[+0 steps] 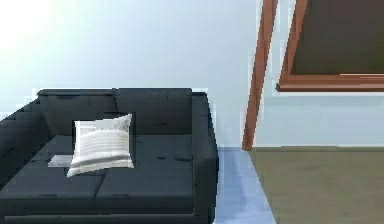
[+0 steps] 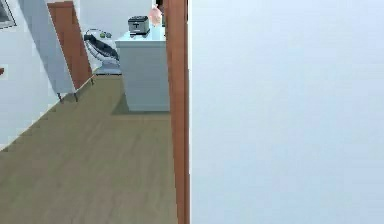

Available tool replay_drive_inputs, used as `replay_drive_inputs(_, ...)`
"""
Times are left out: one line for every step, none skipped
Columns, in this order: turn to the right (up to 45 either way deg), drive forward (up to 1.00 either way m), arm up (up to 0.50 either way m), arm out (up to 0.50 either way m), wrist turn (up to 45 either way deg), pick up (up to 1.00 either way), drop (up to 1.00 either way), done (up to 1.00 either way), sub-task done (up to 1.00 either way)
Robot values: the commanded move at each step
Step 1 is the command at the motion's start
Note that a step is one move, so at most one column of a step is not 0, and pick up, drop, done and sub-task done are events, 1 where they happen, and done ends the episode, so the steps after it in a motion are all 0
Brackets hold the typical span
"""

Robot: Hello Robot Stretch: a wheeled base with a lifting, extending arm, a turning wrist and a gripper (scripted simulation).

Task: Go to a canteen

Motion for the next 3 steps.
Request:
replay_drive_inputs(24.0, 0.0, 0.0, 0.0, 0.0, 0.0, 0.0, 0.0, 0.0)
replay_drive_inputs(0.0, 0.65, 0.0, 0.0, 0.0, 0.0, 0.0, 0.0, 0.0)
replay_drive_inputs(45.0, 0.0, 0.0, 0.0, 0.0, 0.0, 0.0, 0.0, 0.0)
